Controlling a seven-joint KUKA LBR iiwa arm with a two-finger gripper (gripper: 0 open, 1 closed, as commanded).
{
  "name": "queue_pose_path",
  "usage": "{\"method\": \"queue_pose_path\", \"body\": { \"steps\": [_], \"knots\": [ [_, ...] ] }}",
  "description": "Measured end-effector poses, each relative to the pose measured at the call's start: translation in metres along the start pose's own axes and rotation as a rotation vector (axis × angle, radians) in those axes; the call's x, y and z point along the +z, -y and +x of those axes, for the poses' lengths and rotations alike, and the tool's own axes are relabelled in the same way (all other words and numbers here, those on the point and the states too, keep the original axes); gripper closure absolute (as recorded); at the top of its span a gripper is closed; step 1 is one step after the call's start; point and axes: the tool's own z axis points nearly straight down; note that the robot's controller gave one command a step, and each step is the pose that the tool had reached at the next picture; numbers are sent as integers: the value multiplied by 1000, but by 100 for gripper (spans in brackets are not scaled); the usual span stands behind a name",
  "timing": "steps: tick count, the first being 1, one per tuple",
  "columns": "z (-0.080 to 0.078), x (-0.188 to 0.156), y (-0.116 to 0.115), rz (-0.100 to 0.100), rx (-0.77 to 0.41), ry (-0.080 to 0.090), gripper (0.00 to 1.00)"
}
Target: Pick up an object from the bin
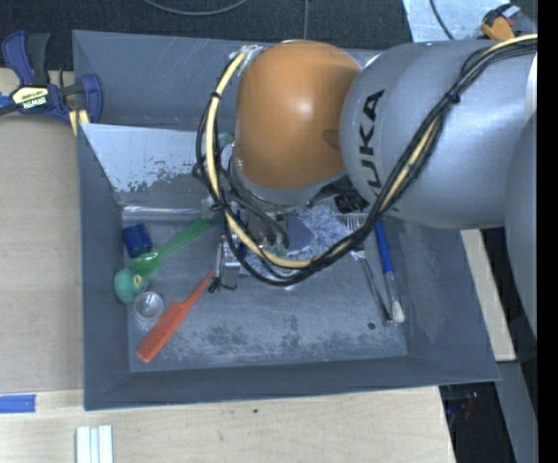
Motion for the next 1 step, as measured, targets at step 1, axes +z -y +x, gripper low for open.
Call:
{"method": "queue_pose_path", "body": {
  "steps": [1],
  "knots": [
    [0,0,0,0,0,0,0]
  ]
}}
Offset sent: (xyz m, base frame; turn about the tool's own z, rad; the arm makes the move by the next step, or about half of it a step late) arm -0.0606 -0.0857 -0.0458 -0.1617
